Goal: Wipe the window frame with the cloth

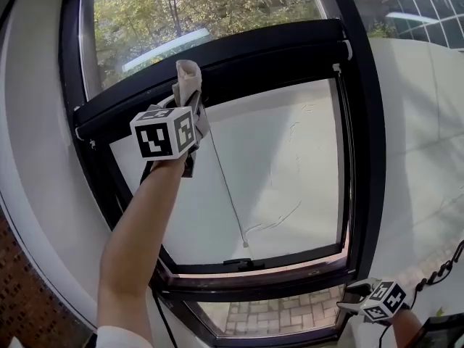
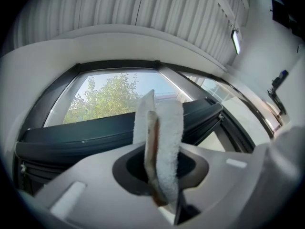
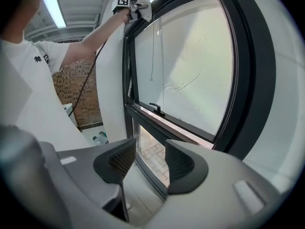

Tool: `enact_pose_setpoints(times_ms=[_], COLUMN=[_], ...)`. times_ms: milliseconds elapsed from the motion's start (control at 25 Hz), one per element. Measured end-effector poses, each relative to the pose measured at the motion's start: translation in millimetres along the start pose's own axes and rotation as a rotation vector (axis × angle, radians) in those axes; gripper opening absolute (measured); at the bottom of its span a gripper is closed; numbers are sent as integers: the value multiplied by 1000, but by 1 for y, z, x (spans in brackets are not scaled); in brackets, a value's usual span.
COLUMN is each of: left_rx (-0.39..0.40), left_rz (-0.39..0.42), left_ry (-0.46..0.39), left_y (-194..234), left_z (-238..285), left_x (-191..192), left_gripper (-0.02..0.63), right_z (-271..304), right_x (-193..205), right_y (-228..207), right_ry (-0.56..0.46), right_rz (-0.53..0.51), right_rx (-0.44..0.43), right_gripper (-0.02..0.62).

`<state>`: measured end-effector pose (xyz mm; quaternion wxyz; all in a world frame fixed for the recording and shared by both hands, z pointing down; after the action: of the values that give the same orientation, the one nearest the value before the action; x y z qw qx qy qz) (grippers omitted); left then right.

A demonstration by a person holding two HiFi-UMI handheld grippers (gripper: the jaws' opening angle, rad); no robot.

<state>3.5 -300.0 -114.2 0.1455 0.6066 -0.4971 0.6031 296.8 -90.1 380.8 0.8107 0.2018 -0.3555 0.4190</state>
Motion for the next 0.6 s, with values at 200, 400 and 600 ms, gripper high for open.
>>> enact_pose_setpoints(times_ms=[200,400,600], left_rx=[8,67,127], left_rz=[9,8,14], left_ry=[-16,-32,-45], left_y=[-43,-86,-135], left_z=[15,37,63], left_x=[-19,-37,-52], left_gripper=[92,92,92], right_z=[-11,-25,-40], right_x=[9,30,51], right_y=[-7,-12,-15], right_ry=[19,28,24], right_rz=[-17,13,62], right_rx=[-4,13,50], right_gripper=[196,196,196])
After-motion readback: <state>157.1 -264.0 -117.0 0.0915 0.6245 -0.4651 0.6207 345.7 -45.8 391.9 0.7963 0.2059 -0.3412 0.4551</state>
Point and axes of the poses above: the fingertips, and each gripper's own axes: z forward along the fingers, y to its left, x out of its underside, the point moved 10 cm from there along -z, backward along the fingers, and after that the axes turned 10 degrees about y, right-handed, at the moved point
